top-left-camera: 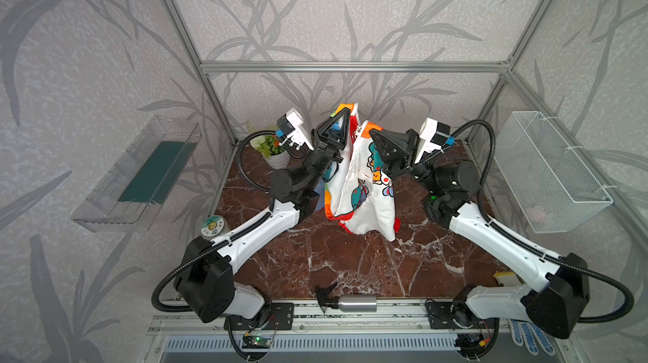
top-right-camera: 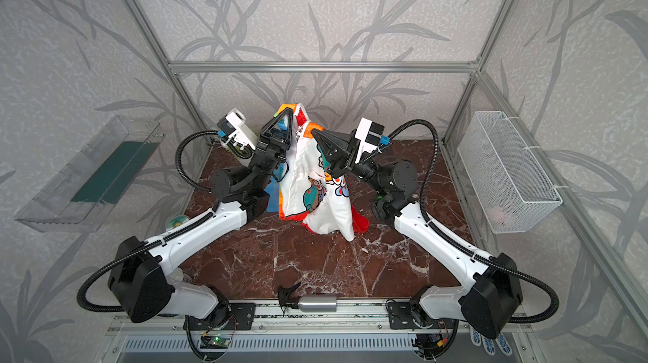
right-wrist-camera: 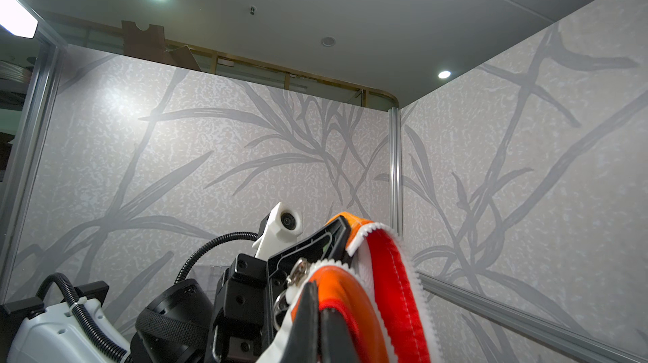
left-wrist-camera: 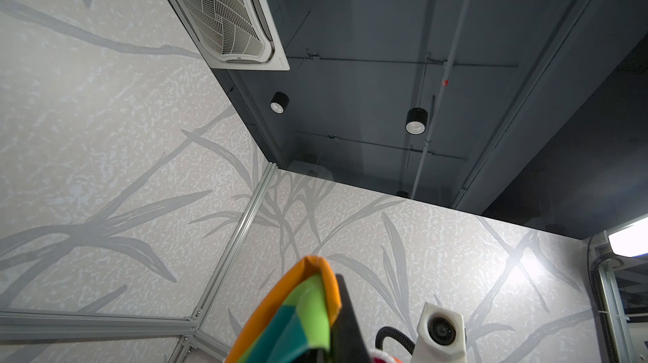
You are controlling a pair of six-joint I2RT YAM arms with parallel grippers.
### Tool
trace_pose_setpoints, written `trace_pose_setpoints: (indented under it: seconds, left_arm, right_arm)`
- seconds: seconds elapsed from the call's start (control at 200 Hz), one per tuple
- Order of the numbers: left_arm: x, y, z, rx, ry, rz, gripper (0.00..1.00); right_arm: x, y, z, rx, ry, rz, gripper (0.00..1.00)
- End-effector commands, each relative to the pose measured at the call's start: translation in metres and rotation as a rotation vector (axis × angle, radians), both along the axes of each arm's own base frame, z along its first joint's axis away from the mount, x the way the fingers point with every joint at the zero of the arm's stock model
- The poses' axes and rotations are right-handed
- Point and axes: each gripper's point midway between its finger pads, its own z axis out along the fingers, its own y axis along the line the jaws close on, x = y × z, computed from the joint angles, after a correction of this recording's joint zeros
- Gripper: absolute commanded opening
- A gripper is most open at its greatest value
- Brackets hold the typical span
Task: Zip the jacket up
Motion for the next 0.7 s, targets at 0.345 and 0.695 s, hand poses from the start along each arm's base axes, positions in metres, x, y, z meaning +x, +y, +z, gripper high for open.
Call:
trace_pose_setpoints:
  seconds: [0.345, 0.695]
  left_arm:
    - [-0.028, 0.005, 0.021, -0.04, -0.11, 0.012, 0.0]
    - [-0.032, 0.005, 0.022, -0.043, -0.113, 0.012, 0.0]
  right_arm:
    - [-0.004, -0.016, 0.024, 0.096, -0.041, -0.043, 0.0]
    - [0.0, -0.015, 0.021, 0.101, -0.024, -0.043, 0.0]
